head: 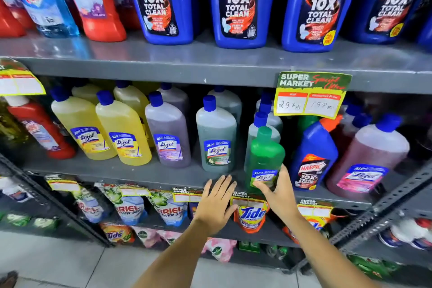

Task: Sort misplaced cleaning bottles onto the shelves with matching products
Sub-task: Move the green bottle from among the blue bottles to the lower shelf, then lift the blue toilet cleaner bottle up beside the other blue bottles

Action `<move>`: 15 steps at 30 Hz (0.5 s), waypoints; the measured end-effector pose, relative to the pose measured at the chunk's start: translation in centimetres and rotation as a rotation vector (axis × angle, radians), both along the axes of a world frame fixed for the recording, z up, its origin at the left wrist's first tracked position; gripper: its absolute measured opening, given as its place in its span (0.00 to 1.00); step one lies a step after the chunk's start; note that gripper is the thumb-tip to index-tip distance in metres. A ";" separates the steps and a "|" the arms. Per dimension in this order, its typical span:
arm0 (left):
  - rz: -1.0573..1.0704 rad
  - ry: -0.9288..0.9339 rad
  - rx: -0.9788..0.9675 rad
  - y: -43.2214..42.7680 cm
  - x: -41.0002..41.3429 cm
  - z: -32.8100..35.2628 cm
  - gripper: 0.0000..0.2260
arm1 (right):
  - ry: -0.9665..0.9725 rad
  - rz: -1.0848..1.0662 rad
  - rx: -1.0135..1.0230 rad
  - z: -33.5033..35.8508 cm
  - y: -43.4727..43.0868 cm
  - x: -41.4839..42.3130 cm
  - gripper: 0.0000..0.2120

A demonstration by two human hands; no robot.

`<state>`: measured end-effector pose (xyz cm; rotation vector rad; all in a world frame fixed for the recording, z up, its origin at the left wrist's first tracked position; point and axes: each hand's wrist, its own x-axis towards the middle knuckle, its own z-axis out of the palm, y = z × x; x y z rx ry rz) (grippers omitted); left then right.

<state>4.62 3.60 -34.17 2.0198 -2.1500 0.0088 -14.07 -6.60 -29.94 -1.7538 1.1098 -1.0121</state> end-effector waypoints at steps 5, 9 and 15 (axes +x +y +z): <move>0.000 -0.006 0.000 0.0 0.0 -0.1 0.27 | -0.002 -0.065 -0.034 -0.6 0.8 0.9 0.28; 0.006 -0.039 0.002 0.0 0.1 -0.3 0.28 | -0.144 -0.273 -0.063 -0.9 2.4 0.0 0.38; 0.027 -0.063 0.016 0.1 -0.1 -0.5 0.27 | -0.226 -0.711 -0.350 2.3 -0.5 -3.2 0.32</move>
